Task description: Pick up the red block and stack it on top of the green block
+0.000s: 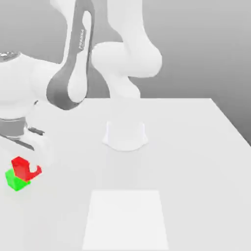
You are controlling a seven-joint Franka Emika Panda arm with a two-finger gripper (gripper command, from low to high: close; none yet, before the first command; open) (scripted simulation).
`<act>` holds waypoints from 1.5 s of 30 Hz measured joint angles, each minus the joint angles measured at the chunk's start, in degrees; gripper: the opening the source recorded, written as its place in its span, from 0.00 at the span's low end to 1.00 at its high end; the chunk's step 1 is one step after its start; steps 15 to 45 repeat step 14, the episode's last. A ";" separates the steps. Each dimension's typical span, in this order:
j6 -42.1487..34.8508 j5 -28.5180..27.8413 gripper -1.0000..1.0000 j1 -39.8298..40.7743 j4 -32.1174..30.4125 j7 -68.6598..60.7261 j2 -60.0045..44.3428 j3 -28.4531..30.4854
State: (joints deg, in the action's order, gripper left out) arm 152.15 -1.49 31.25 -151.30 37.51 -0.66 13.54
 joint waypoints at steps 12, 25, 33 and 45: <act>8.95 7.64 1.00 9.62 0.12 -10.19 -9.52 -2.59; 8.95 7.64 1.00 9.62 0.12 -10.19 -9.52 -2.59; 8.95 7.64 1.00 9.62 0.12 -10.19 -9.52 -2.59; 8.95 7.64 1.00 9.62 0.12 -10.19 -9.52 -2.59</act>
